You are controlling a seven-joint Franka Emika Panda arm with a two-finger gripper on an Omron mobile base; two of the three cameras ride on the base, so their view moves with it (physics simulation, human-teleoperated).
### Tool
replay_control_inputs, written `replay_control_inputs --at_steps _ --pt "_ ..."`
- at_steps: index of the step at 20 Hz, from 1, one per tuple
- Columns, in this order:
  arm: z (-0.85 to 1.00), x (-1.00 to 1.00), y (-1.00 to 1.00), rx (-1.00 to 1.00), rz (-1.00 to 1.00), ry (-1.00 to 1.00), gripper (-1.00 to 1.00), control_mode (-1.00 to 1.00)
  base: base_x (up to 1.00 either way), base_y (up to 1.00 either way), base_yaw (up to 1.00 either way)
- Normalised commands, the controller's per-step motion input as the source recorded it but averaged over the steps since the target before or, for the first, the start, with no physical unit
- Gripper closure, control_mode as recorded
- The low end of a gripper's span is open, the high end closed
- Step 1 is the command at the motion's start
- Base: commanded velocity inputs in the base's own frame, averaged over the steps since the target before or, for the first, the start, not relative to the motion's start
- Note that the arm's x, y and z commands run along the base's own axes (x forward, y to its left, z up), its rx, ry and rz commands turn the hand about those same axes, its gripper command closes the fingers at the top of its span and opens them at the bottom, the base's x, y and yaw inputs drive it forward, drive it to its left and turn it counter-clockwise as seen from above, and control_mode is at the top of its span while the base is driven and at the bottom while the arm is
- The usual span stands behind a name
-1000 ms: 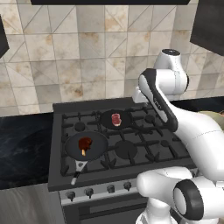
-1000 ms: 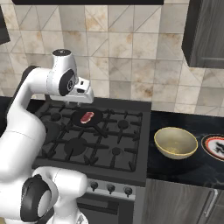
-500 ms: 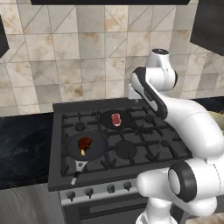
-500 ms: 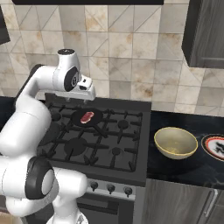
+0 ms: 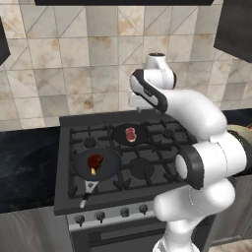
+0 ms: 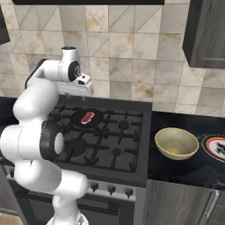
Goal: Place one of the steaks on the plate and the other in the bowl. Then place the bowl in the fridge.
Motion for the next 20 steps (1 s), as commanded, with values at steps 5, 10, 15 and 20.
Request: replay_control_inputs --at_steps 5,10,15,20 --pt "-0.34 0.43 0.18 0.00 0.00 -0.01 -1.00 -1.00 0.00 0.00 0.00" --pt "-0.32 0.44 0.00 0.00 0.00 0.00 -1.00 -1.00 0.00 0.00 0.00" --pt "-0.38 0.36 0.00 0.00 0.04 0.00 -1.00 -1.00 0.00 0.00 0.00" --pt "-0.51 0.35 0.00 0.00 0.11 0.00 -1.00 -1.00 0.00 0.00 0.00"
